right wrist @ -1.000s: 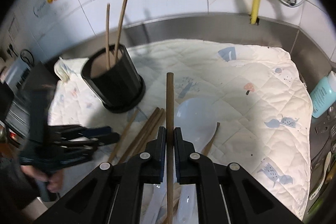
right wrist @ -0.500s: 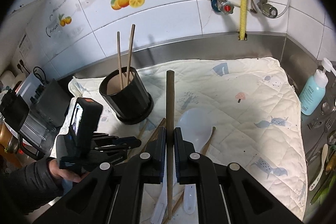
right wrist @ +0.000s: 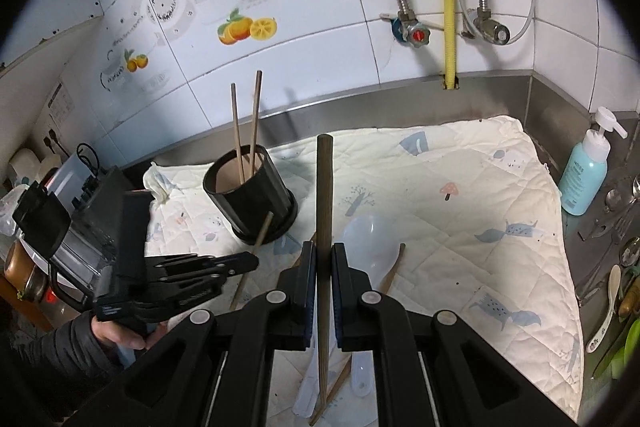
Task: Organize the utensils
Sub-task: 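Grasp a chopstick with the left gripper while the right gripper lifts its chopstick, then carry both held chopsticks upright over the black cup and lower them inside, then open the right gripper while the left gripper opens, releasing chopsticks into the cup, then withdraw both tools from the cup toward the remaining chopsticks, then grasp the smooth white rice paddle handle with the right gripper while the left gripper grasps a chopstick, then lift both held items to the black cup while the left gripper lowers its chopstick inside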
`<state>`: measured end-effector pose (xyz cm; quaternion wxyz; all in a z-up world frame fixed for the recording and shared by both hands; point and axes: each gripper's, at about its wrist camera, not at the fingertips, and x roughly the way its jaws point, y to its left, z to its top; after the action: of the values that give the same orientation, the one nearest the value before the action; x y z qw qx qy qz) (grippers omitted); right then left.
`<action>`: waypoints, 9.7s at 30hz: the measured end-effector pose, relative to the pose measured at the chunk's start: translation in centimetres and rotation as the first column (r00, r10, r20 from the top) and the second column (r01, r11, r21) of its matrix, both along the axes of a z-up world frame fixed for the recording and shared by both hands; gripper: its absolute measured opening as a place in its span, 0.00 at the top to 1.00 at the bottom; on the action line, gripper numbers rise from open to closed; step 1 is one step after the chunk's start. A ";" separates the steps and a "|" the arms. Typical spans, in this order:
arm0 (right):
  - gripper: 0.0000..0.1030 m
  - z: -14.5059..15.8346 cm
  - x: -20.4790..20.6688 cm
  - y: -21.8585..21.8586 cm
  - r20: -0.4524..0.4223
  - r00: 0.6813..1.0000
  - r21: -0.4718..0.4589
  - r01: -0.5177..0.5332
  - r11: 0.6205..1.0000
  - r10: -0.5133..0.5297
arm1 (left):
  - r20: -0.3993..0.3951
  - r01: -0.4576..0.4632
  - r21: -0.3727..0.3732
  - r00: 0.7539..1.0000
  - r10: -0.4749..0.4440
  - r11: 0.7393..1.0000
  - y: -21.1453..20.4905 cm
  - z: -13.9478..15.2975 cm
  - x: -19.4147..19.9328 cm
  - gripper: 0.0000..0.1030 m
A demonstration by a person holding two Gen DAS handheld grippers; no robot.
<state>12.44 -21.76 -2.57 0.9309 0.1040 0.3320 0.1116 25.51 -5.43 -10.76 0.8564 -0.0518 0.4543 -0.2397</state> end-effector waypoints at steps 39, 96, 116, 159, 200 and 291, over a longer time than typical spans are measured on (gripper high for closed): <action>0.91 6.2 0.9 4.0 0.187 0.982 0.005 -0.030 1.000 0.028 | 0.440 -0.126 -0.196 0.875 0.202 0.972 10.6 21.0 -2.3 0.94; 0.66 3.6 15.2 10.0 0.112 0.994 -0.023 0.003 1.000 0.000 | 0.209 -0.224 -0.105 0.948 0.242 0.969 13.4 12.3 10.1 0.59; 0.64 3.0 9.3 6.4 0.082 0.997 -0.056 0.013 0.998 -0.008 | 0.253 -0.220 -0.096 0.938 0.238 0.971 13.0 14.0 4.5 0.58; 0.48 -9.1 6.0 1.0 -0.242 0.970 -0.054 0.022 0.998 -0.035 | 0.071 -0.132 -0.076 0.988 0.137 0.988 7.8 6.7 -1.6 0.58; 0.65 -12.6 11.9 2.7 -0.370 0.927 -0.206 -0.020 0.978 -0.059 | -0.086 0.053 -0.041 0.995 -0.057 0.998 2.4 0.2 0.5 0.63; 0.81 2.4 10.8 5.7 0.107 0.988 0.178 -0.129 0.976 0.111 | 0.422 -0.061 -0.148 0.899 0.119 0.987 10.2 22.4 5.8 0.94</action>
<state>23.19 -16.05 -0.13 0.9237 0.1640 0.2805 0.2028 31.34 4.80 11.64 0.9403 -0.0751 0.2350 -0.2347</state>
